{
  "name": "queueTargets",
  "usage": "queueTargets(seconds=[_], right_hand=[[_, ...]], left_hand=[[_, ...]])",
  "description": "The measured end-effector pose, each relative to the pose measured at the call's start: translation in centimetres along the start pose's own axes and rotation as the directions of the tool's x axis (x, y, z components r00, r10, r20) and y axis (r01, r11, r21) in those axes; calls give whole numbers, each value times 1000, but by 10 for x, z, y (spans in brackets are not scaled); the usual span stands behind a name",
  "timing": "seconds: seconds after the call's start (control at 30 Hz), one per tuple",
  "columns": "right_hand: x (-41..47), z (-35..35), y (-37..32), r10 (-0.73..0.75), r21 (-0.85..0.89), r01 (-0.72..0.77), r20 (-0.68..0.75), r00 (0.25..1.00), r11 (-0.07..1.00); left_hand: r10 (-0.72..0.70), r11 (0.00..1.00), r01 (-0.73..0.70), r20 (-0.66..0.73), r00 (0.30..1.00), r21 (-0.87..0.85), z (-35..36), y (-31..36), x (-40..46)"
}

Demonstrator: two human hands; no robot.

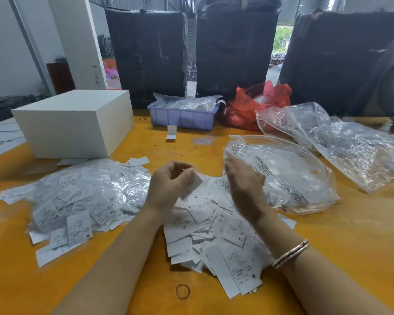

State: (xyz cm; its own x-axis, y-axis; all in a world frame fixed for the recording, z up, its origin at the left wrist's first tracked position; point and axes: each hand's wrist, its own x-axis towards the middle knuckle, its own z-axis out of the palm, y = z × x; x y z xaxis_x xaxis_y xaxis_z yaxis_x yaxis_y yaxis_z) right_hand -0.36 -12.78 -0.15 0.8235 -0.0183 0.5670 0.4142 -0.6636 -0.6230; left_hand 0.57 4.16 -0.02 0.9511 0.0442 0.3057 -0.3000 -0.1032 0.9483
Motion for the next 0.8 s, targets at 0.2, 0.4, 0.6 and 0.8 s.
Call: queueTargets(seconds=[0.2,0.4,0.6,0.8], right_hand=[[19,-48,69,229,-443,-315,-239,944,839],[20,-43,83,392,-769,-251,-1,920,588],[18,-42,82,299,-664,-314,-140,944,679],[17,-42,84,332,-491,-398,-220,917,775]], left_hand=[[184,700,3,-184,966,714,-27,-7,8],[117,344,131,-181,976,930,-33,-16,7],[226,429,-31,-74,971,903,-16,-17,4],[235,609,-173,32,971,774,6,-19,-3]])
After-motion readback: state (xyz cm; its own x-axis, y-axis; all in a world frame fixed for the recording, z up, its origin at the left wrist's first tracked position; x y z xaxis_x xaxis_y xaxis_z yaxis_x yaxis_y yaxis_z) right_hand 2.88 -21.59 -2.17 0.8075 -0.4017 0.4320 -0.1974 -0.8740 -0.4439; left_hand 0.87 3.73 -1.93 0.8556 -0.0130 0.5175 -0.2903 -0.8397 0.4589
